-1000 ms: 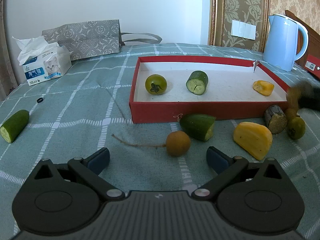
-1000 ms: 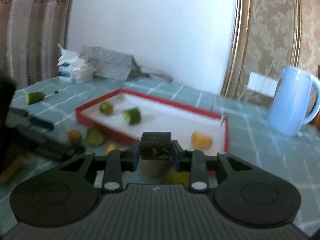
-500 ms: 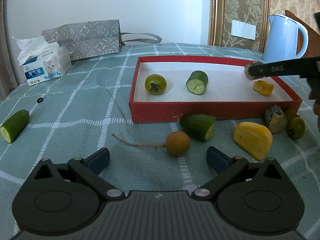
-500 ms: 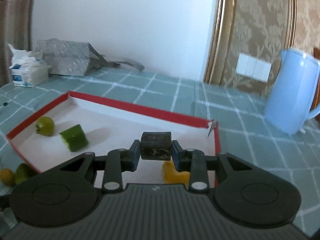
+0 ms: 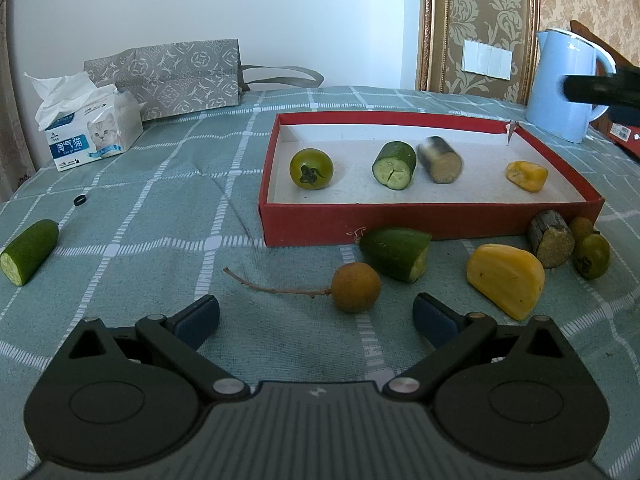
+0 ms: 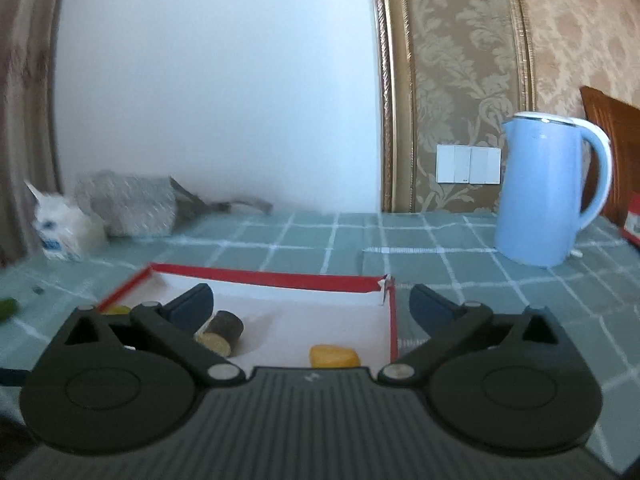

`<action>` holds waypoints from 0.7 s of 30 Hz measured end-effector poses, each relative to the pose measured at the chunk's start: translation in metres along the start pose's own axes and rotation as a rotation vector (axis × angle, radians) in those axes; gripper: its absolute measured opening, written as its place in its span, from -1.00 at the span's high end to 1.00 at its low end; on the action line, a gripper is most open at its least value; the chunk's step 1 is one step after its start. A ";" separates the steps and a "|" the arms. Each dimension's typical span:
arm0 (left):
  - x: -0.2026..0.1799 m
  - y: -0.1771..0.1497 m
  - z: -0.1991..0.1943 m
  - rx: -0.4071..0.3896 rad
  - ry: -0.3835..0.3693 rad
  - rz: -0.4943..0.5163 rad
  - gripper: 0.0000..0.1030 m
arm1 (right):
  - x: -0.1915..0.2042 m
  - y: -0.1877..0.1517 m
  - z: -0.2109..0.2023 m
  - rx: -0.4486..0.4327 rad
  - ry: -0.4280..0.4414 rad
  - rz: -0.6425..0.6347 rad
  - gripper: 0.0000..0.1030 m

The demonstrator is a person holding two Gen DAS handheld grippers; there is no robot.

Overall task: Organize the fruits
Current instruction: 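Lower the dark sugarcane piece into the tray and open the right tool, then grasp the small brown round fruit beside the tray with the left tool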

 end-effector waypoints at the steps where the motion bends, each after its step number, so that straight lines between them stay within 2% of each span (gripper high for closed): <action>1: 0.000 0.000 0.000 0.000 0.000 0.000 -1.00 | -0.003 -0.003 -0.007 0.000 0.013 0.014 -1.00; 7: 0.000 0.000 0.000 0.000 0.000 0.000 -1.00 | -0.017 -0.037 -0.033 0.010 0.051 0.080 -1.00; 11: 0.000 0.000 0.000 -0.001 0.000 -0.001 -1.00 | -0.020 -0.045 -0.040 0.023 0.062 0.103 -1.00; 21: 0.004 0.003 -0.004 -0.056 0.027 -0.043 -1.00 | 0.000 -0.061 -0.043 0.054 0.051 -0.008 -1.00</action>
Point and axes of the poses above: each gripper's, at about its wrist camera, not at the fingertips, and z roughly the way its jaws point, x to its left, y to its top, the point moved 1 cm from there along z, roughly the way its jaws point, and after that the axes turned 13 degrees about z, right-handed, at the moved point
